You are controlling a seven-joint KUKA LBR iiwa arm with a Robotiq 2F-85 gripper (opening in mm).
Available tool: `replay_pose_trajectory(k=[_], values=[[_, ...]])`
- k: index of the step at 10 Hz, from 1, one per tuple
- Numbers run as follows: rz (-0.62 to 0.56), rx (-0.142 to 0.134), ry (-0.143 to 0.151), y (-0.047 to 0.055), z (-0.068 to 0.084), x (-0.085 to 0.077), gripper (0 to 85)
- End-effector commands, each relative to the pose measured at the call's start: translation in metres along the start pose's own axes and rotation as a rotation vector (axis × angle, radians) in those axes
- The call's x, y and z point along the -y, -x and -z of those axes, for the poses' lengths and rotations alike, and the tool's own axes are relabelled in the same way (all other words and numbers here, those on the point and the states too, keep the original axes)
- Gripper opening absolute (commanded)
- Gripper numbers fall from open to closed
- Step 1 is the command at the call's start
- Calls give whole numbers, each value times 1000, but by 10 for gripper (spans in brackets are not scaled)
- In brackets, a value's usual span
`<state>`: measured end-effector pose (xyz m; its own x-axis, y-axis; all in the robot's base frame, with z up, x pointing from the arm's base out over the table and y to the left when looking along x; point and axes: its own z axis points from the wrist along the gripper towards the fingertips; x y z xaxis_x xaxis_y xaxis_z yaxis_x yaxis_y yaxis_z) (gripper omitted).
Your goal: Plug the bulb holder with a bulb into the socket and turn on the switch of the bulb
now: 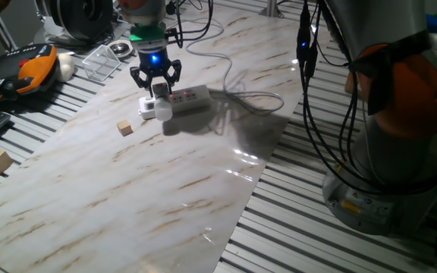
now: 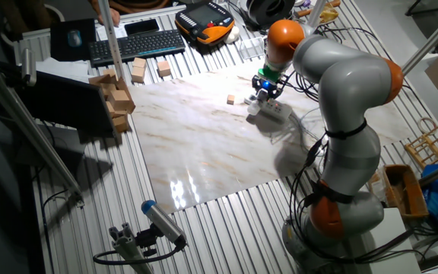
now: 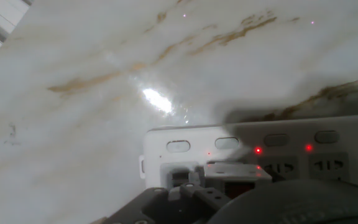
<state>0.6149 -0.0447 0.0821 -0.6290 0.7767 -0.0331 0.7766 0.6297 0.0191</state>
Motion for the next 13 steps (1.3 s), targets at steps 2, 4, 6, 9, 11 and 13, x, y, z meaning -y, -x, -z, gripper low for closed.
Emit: replay_pose_trajectory(k=[2, 4, 6, 9, 11, 13], values=[[19, -15, -18, -4, 14, 1, 680], [59, -23, -51, -14, 36, 6, 680], [102, -43, -46, -19, 46, 11, 680], [141, -11, -48, -17, 44, 9, 680], [131, -37, -35, -18, 45, 8, 680], [134, -81, -36, -27, 52, -8, 680]])
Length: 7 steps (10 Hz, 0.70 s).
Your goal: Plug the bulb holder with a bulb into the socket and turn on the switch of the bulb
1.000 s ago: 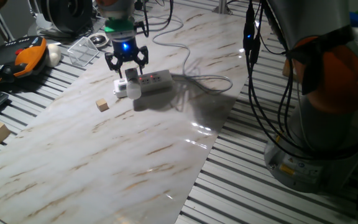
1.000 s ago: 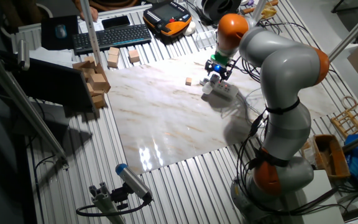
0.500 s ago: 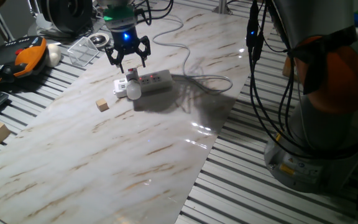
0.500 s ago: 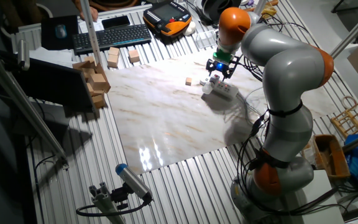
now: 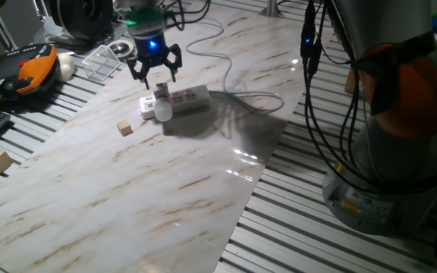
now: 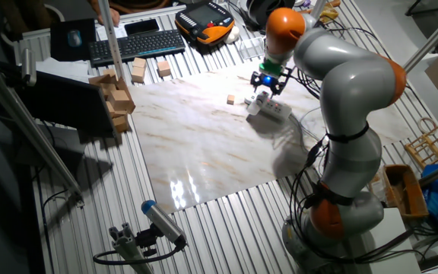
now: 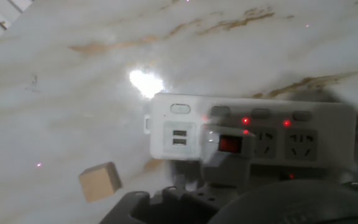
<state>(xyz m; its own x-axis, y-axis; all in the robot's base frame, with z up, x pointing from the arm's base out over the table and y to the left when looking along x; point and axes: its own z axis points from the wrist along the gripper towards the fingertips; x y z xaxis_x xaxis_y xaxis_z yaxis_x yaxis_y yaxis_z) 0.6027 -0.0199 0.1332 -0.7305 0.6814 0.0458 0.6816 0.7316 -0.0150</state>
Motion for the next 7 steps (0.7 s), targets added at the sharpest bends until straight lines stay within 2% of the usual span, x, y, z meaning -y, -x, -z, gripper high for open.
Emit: replay_pose_trajectory(k=[1, 2, 4, 5, 6, 7], values=[[28, -16, -3, -8, 3, -15, 510], [48, -42, -16, -11, 5, -20, 340], [86, -43, -56, -11, 5, -20, 340], [102, -16, -68, -11, 5, -20, 340], [89, -25, -46, -11, 5, -20, 340], [74, -36, -40, -11, 5, -20, 340]])
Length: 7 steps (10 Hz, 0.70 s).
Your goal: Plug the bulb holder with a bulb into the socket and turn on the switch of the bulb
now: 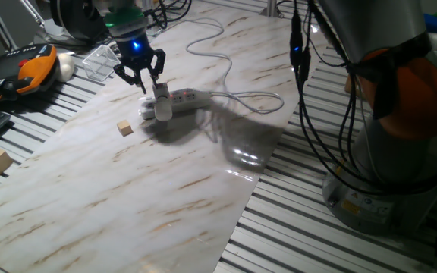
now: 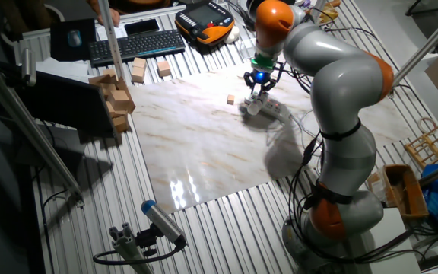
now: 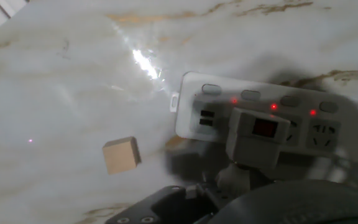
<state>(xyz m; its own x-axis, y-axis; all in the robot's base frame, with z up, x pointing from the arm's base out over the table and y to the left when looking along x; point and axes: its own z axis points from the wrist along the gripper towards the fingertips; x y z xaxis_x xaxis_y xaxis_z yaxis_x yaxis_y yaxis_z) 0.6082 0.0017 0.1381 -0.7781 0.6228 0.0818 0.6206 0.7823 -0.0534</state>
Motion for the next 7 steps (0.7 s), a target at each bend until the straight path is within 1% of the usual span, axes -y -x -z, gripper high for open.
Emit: replay_pose_trajectory(k=[1, 2, 3, 4, 5, 6, 7], values=[[20, 4, -5, 0, 0, -1, 510], [43, -6, -9, 0, 0, -1, 510], [55, -7, -7, 8, 3, 10, 510], [75, 29, -22, 16, 3, 21, 510], [82, 50, -25, 20, 1, 29, 510], [73, 56, -33, 20, 0, 32, 510], [73, 60, -40, 21, 0, 39, 510]])
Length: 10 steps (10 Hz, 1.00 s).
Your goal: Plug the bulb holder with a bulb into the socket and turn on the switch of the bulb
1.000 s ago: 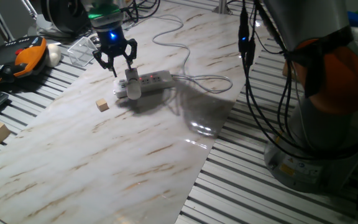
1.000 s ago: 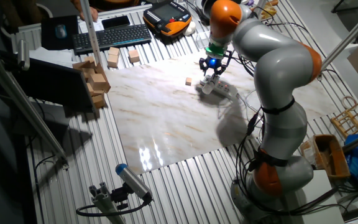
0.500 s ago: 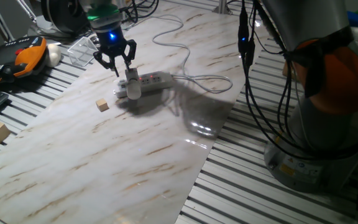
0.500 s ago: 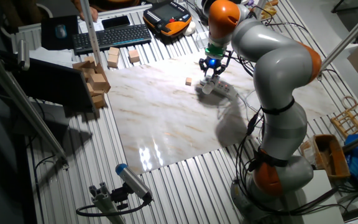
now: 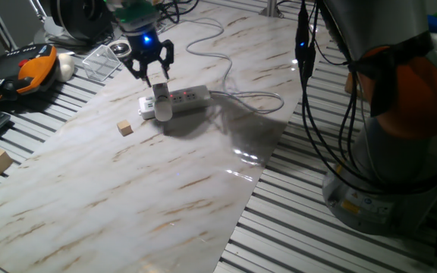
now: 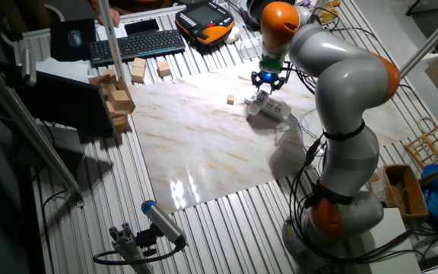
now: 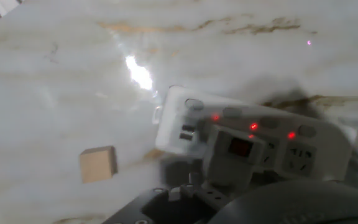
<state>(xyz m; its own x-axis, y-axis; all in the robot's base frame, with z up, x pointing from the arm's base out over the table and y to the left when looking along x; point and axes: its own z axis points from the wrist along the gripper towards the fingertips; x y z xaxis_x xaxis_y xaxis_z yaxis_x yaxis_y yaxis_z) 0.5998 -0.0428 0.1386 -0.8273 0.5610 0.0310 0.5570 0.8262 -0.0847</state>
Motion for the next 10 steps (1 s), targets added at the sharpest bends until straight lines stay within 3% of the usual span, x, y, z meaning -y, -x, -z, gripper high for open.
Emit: replay_pose_trajectory(k=[1, 3, 6, 10], values=[[0, -6, 9, 1, -1, 7, 510], [-52, -8, 8, 1, -1, 12, 510], [-93, 14, 9, 6, -6, 13, 510], [-74, -3, 27, 11, -15, 19, 510]])
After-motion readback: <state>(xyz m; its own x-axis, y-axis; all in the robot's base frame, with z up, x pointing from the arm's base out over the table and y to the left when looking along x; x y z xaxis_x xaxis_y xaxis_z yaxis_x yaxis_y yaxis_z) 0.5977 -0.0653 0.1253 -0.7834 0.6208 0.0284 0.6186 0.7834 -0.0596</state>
